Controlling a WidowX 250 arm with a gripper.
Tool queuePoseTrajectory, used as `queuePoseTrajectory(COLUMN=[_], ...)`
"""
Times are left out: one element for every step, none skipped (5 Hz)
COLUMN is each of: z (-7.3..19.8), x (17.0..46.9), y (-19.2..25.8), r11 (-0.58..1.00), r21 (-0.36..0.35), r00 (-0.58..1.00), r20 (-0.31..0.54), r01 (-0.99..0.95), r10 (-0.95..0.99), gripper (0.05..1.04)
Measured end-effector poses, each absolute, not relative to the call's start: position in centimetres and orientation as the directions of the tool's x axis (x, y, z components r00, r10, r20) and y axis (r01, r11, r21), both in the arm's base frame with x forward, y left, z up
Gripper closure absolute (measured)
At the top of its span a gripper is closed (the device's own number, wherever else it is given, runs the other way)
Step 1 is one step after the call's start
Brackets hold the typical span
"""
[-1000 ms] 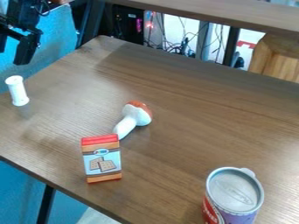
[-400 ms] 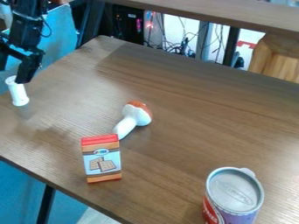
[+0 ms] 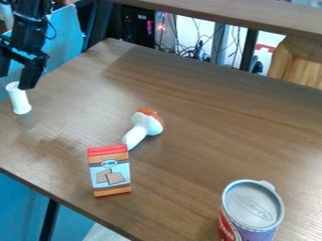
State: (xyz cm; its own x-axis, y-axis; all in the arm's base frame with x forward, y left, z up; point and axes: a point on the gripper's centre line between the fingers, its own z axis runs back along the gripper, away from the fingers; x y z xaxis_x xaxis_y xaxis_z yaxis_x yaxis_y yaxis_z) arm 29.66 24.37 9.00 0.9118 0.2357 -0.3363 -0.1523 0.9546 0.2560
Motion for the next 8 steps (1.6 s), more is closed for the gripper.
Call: queuePoseTrajectory(z=[8.9,8.5,8.5,7.7,7.2,6.9,6.9,6.8], x=[30.1,30.5,30.9,30.4,29.9,29.9,29.9,29.8], y=[24.7,25.2,25.7,26.8,27.5,27.6,27.6,27.7], r11=[0.949,0.944,0.94,0.934,0.917,0.917,0.921,0.923], r21=[0.266,0.279,0.28,0.282,0.325,0.322,0.318,0.313], r00=[0.907,0.895,0.889,0.864,0.83,0.819,0.819,0.82], r20=[-0.337,-0.352,-0.356,-0.389,-0.427,-0.443,-0.451,-0.452], r01=[-0.167,-0.177,-0.194,-0.217,-0.23,-0.234,-0.226,-0.223], r10=[0.254,0.272,0.289,0.318,0.36,0.365,0.356,0.351], gripper=[0.083,0.083,0.083,0.083,0.083,0.083,0.144,0.419])
